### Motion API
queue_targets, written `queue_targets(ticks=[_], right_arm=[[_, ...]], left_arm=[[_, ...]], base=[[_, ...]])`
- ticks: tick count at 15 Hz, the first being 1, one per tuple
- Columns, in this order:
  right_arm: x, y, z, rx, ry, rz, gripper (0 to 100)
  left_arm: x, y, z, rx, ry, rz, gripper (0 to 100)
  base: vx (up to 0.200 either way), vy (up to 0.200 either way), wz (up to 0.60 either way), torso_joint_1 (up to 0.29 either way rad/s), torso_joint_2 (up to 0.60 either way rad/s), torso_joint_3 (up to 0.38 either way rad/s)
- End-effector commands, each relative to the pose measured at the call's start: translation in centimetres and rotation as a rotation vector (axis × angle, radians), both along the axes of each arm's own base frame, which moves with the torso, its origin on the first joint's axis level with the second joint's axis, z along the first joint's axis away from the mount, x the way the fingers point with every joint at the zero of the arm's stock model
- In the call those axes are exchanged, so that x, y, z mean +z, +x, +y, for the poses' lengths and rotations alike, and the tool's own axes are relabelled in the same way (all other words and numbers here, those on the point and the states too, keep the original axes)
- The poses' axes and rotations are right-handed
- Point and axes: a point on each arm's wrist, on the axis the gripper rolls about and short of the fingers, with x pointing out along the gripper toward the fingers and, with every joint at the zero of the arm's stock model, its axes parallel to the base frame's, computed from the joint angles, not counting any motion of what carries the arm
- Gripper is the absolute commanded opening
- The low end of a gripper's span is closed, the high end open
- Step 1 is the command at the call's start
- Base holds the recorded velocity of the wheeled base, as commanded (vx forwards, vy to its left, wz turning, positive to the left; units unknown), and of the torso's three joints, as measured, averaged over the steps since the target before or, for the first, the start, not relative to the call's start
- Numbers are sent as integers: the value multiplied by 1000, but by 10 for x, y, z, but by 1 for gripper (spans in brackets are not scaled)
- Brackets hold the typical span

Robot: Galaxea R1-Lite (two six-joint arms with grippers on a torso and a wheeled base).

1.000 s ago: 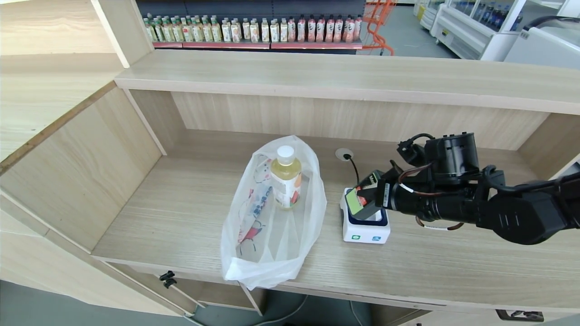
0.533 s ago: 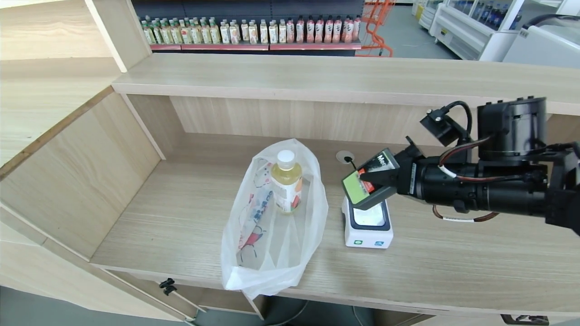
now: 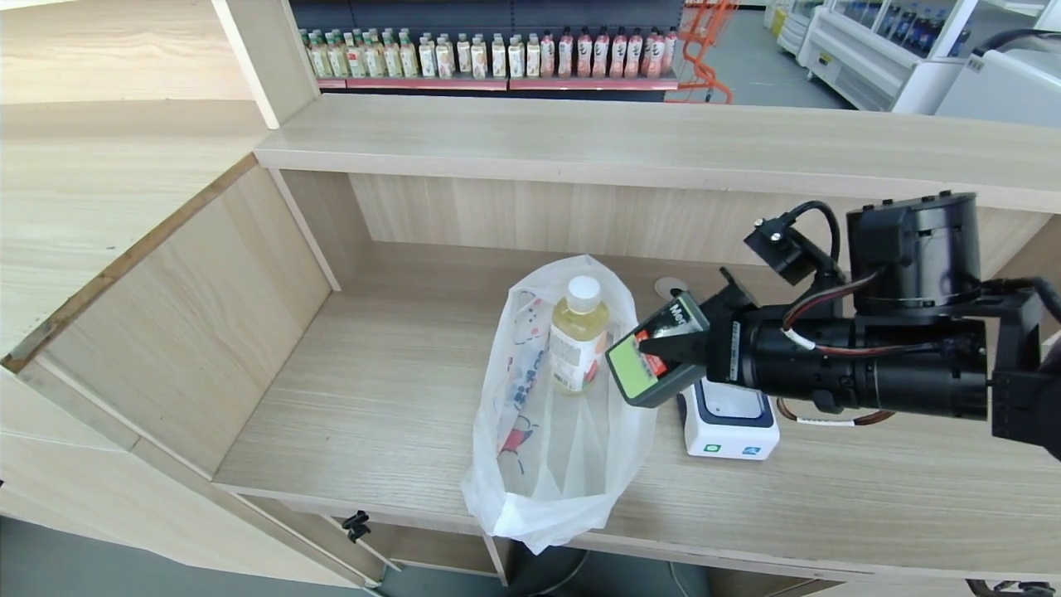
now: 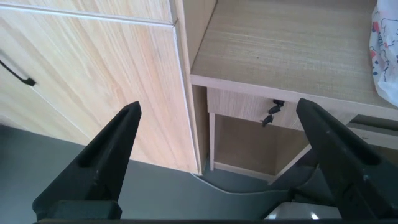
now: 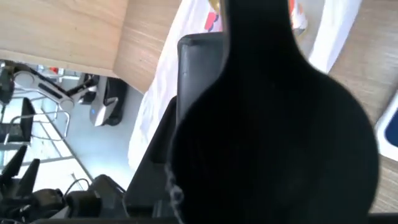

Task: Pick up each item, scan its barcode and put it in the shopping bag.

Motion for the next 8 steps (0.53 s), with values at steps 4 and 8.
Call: queue_targets(ticks=[4,8], right_arm=[[-38,16,15,38,-129,36,0],[-76,32,35,101,-150,-113,0]], left_arm=[[0,0,0,1,0,0,100],[0,0,0,-1,0,0,100]], base=[[0,0,0,0,0,0],[0,0,0,0,0,0]])
